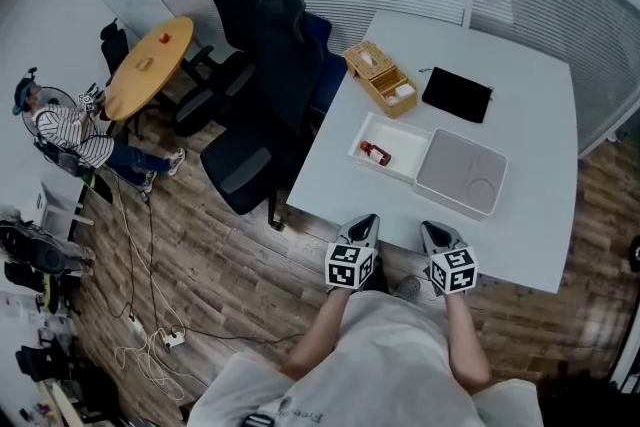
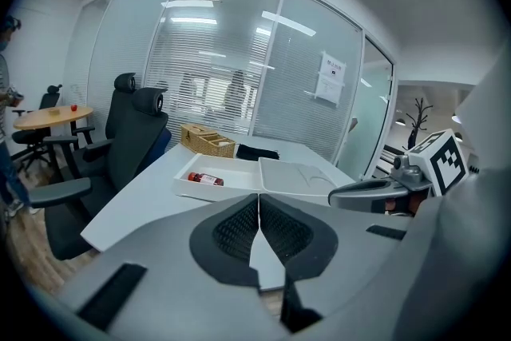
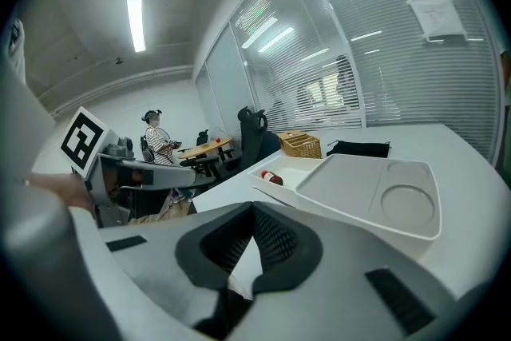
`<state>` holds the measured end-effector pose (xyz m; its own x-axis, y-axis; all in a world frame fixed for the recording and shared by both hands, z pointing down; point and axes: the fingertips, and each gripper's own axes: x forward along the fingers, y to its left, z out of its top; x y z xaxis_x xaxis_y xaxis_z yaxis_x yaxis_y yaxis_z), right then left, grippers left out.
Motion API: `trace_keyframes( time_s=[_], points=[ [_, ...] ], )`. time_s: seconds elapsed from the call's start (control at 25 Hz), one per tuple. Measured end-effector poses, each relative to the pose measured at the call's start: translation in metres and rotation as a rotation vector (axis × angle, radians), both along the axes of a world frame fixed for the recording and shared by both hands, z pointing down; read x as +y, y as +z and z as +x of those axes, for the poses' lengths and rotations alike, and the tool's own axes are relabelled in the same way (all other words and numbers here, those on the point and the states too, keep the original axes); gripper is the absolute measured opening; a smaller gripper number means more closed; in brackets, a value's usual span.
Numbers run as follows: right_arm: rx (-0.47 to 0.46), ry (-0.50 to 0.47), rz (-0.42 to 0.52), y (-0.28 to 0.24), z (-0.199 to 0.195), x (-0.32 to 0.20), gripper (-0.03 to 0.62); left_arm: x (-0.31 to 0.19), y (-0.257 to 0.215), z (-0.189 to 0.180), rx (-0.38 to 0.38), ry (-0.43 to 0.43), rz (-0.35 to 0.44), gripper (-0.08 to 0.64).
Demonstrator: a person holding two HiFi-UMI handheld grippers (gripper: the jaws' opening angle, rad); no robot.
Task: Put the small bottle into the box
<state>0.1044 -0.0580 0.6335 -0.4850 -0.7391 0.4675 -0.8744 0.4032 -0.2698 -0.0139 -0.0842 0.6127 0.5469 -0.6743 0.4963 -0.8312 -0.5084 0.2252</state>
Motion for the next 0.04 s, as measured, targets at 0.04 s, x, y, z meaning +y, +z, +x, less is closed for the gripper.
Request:
trace_keyframes(
  time_s=[0.04],
  points=[
    [0.000,0.001,0.001,-0.0005,0.0000,0.0002,0.018,-0.0001,-0.0003,0.0000,0.000,0.000,0.000,0.029]
  ],
)
